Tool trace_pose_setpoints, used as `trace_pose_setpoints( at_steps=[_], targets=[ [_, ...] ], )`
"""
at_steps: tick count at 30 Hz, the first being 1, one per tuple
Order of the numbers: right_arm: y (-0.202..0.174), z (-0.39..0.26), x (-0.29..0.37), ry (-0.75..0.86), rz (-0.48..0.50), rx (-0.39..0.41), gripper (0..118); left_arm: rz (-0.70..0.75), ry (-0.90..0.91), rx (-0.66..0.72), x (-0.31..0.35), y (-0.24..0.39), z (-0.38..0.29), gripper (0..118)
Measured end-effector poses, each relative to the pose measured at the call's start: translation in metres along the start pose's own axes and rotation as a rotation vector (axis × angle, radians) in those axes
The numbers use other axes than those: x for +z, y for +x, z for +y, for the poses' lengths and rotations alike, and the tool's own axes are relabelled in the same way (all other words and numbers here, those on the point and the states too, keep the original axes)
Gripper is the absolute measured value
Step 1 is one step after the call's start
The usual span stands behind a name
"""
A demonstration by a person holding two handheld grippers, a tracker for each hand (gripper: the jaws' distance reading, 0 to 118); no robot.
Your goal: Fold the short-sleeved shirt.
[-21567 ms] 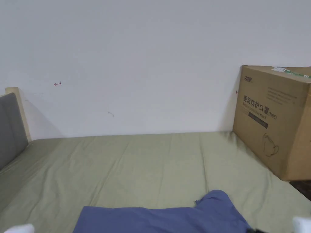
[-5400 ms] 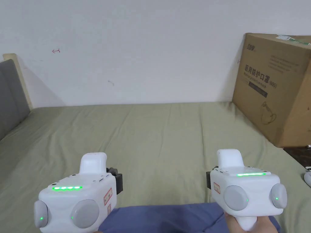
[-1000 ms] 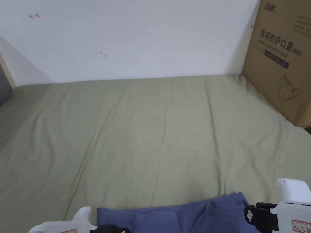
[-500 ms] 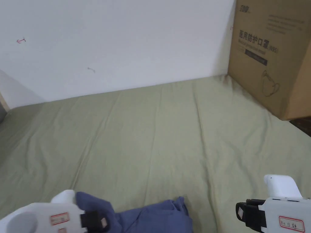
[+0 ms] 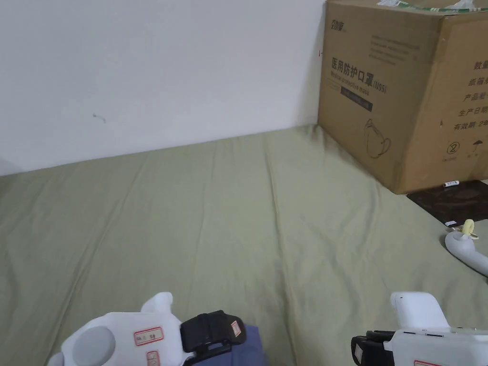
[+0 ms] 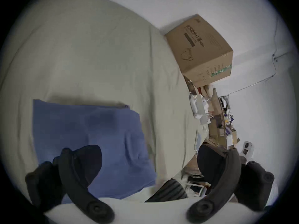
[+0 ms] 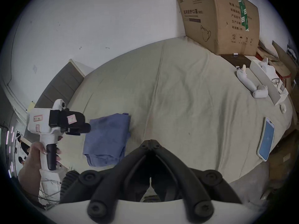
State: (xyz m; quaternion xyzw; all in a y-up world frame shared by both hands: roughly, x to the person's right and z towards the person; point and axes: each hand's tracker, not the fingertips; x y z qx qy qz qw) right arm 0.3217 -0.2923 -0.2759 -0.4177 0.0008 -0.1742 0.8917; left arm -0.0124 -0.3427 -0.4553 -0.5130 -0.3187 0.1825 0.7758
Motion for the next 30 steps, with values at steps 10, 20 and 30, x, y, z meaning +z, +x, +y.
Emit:
trace_pose_setpoints(
  at_steps=[10,20,30],
  targets=[
    [0.004,0.007,0.004,0.024,0.005,-0.010,0,0.053,-0.145,-0.137,-0.056,0.015,-0.011,1],
    [-0.010,0.002,0.005,0.017,0.014,-0.009,0,-0.053,-0.236,0.096,-0.103,-0.001,-0.041,1],
    [-0.074,0.032,0.053,0.355,0.051,0.087,0,0.201,0.691,-0.370,0.147,0.072,-0.023,0]
  ],
)
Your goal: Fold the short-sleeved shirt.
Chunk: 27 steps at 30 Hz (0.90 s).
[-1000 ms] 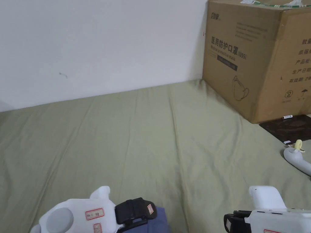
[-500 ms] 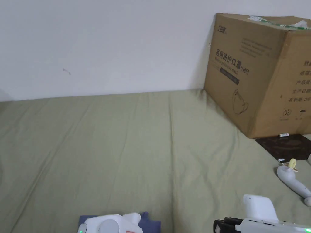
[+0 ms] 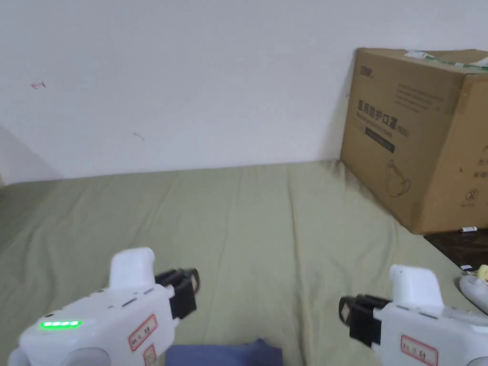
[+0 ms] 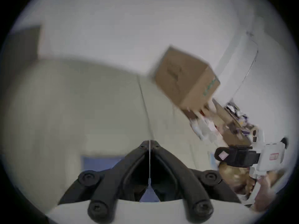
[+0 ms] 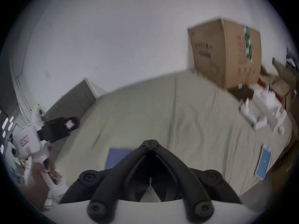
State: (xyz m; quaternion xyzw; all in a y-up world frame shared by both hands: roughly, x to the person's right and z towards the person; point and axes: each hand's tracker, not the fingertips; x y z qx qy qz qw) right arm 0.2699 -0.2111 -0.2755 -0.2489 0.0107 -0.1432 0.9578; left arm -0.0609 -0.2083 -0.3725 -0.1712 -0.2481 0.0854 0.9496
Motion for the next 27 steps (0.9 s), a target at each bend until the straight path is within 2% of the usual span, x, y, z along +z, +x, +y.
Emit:
trace_pose_setpoints(
  at_steps=[4,6,7,8,9,11,13,16,19,25,26,27],
  targets=[
    [-0.036,0.024,0.017,0.282,-0.067,0.159,0,0.159,0.220,-0.137,0.050,0.002,0.024,0],
    [-0.047,0.027,0.016,0.392,-0.105,0.190,0,0.299,0.273,-0.212,0.062,0.008,0.025,0],
    [-0.053,0.027,0.014,0.433,-0.168,0.209,0,0.338,0.280,-0.226,0.064,0.008,0.024,0],
    [-0.058,0.027,0.008,0.441,-0.256,0.215,0,0.327,0.293,-0.228,0.061,0.006,0.020,0],
    [-0.058,0.028,0.000,0.439,-0.271,0.201,0,0.314,0.302,-0.219,0.059,0.004,0.017,0],
    [-0.056,0.031,-0.013,0.372,-0.240,0.151,0,0.371,0.257,-0.197,0.051,0.004,0.014,0],
    [-0.054,0.030,-0.019,0.336,-0.269,0.132,0,0.378,0.206,-0.173,0.046,0.000,0.013,0],
    [-0.054,0.025,-0.014,0.342,-0.261,0.143,0,0.364,0.223,-0.147,0.048,0.000,0.010,0],
    [-0.053,0.024,-0.013,0.335,-0.272,0.173,0,0.372,0.216,-0.183,0.044,0.007,0.009,0],
    [-0.046,0.024,-0.010,0.335,-0.284,0.149,0,0.309,0.187,-0.149,0.041,0.012,0.007,0],
    [-0.045,0.019,-0.010,0.331,-0.264,0.146,0,0.269,0.165,-0.124,0.040,0.009,0.006,0],
    [-0.044,0.012,-0.012,0.307,-0.203,0.143,0,0.236,0.145,-0.107,0.041,0.005,0.004,0]
  ],
)
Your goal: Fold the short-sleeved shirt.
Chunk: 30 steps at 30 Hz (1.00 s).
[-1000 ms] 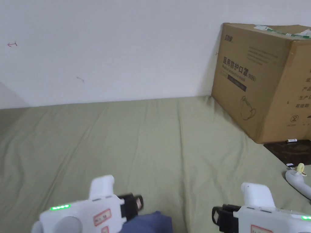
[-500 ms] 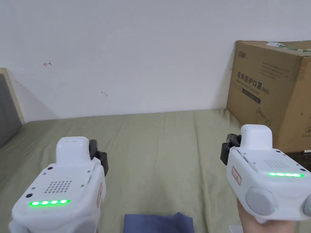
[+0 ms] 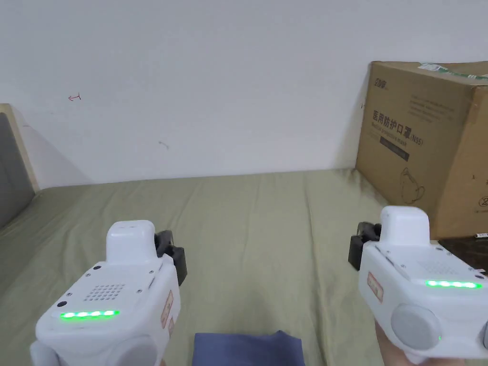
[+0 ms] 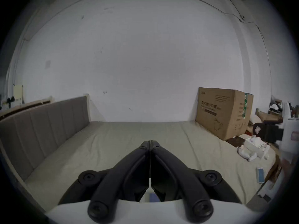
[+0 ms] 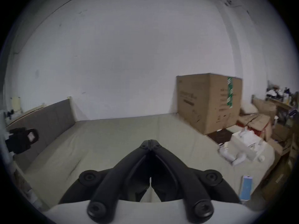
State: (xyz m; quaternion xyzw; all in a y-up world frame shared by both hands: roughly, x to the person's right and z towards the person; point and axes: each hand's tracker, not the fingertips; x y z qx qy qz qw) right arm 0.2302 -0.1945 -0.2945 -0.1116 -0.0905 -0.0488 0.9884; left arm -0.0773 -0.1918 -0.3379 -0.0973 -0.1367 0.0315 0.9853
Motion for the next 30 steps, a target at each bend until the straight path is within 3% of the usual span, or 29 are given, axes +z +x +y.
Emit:
trace_pose_setpoints(
  at_steps=[3,7,9,13,16,17,18,20,24,27,30],
  targets=[
    [0.001,-0.038,-0.012,-0.159,0.214,-0.053,0,-0.026,-0.043,-0.012,0.004,-0.012,-0.012,0],
    [-0.003,-0.112,-0.073,-0.688,0.347,-0.154,0,-0.059,-0.173,0.024,0.000,-0.035,-0.028,1],
    [0.001,-0.145,-0.091,-0.799,0.371,-0.241,0,-0.071,-0.231,0.064,-0.005,-0.050,-0.037,1],
    [0.009,-0.198,-0.116,-1.012,0.306,-0.254,0,-0.140,-0.366,0.198,-0.018,-0.083,-0.067,1],
    [0.022,-0.208,-0.113,-0.956,0.367,-0.326,0,-0.225,-0.492,0.307,-0.037,-0.106,-0.098,1],
    [0.023,-0.207,-0.115,-0.973,0.352,-0.308,0,-0.270,-0.533,0.337,-0.044,-0.111,-0.111,4],
    [0.023,-0.207,-0.115,-0.982,0.354,-0.301,0,-0.314,-0.564,0.378,-0.051,-0.117,-0.123,13],
    [0.024,-0.208,-0.118,-0.994,0.362,-0.300,0,-0.419,-0.626,0.492,-0.070,-0.129,-0.150,52],
    [0.026,-0.212,-0.120,-1.004,0.359,-0.347,0,-0.533,-0.699,0.676,-0.109,-0.145,-0.194,114],
    [0.027,-0.211,-0.121,-1.011,0.365,-0.357,0,-0.657,-0.760,0.758,-0.137,-0.153,-0.224,118],
    [0.028,-0.211,-0.123,-1.025,0.365,-0.364,0,-0.689,-0.857,0.908,-0.160,-0.148,-0.255,118]
  ],
)
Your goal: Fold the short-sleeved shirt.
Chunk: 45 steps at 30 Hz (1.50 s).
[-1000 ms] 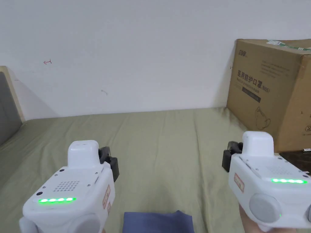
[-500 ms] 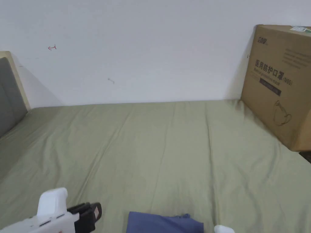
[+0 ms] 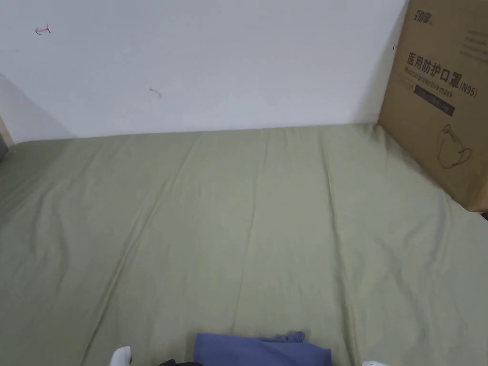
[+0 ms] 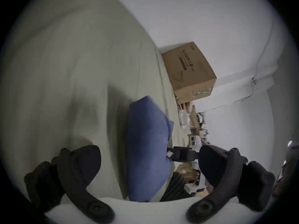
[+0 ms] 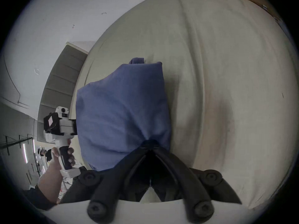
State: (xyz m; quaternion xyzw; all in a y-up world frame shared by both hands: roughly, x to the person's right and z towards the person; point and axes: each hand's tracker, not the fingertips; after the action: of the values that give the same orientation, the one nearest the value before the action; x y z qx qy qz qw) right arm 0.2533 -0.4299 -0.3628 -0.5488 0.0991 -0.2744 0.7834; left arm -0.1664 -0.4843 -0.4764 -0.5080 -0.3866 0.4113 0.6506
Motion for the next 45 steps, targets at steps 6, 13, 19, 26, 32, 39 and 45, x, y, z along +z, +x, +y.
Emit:
trace_pose_setpoints(
  at_steps=[6,13,19,26,32,39,45],
  targets=[
    [-0.001,0.001,-0.001,-0.012,0.000,-0.018,0,-0.267,-0.111,0.007,-0.063,0.007,0.001,118],
    [0.003,-0.001,0.004,0.007,0.066,-0.099,0,-0.032,-0.042,0.076,-0.057,-0.028,-0.004,20],
    [-0.013,0.002,0.035,0.064,-0.023,-0.093,0,-0.053,-0.035,-0.050,-0.030,0.037,-0.007,21],
    [-0.039,-0.004,0.089,0.157,-0.009,-0.023,0,0.195,0.076,-0.237,0.111,0.074,0.019,21],
    [-0.058,-0.019,0.100,0.157,-0.062,0.017,0,0.594,0.137,-0.217,0.248,0.056,0.053,21],
    [-0.079,-0.026,0.095,0.123,-0.113,0.030,0,0.983,0.186,-0.216,0.329,0.021,0.069,26],
    [-0.102,-0.021,0.095,0.124,-0.100,0.052,0,1.381,0.355,-0.333,0.350,0.025,0.049,112]
  ],
)
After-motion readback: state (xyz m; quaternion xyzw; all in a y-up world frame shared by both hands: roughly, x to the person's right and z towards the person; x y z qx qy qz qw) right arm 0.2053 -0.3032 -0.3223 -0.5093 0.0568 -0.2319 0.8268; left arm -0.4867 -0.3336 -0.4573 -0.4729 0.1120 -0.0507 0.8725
